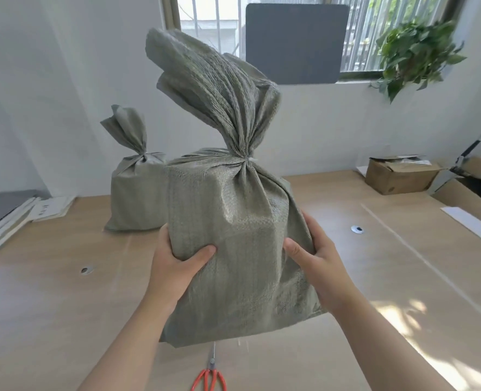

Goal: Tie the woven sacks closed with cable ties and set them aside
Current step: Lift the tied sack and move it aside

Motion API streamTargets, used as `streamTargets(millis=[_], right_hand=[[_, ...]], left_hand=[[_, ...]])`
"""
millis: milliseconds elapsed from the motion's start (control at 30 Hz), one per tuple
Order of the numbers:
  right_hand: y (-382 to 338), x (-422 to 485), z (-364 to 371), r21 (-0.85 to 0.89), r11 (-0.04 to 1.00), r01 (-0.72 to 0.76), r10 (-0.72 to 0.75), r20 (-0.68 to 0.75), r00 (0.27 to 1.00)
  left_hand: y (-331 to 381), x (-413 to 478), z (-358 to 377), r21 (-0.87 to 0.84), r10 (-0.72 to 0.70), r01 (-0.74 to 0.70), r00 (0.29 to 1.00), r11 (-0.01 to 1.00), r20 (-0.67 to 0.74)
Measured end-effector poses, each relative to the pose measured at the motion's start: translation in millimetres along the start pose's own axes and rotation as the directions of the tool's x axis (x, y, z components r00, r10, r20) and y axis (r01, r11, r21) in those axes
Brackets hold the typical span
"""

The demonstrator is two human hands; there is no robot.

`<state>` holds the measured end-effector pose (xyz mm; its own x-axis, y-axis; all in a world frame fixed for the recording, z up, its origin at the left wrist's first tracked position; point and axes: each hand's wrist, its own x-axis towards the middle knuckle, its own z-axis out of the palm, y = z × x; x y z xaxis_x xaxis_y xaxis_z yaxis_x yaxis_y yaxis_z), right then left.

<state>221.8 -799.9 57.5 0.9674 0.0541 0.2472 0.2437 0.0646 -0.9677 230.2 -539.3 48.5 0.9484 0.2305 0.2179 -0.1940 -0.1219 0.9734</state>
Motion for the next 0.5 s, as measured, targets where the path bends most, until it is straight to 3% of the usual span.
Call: streamTargets(millis=[500], right_hand=[[16,83,-292,0.009,1.0,-0.022,0.021,0.037,0.999]], left_hand=[[17,21,298,-0.031,-0.076,0.075,0.996,0.997,-0.053]])
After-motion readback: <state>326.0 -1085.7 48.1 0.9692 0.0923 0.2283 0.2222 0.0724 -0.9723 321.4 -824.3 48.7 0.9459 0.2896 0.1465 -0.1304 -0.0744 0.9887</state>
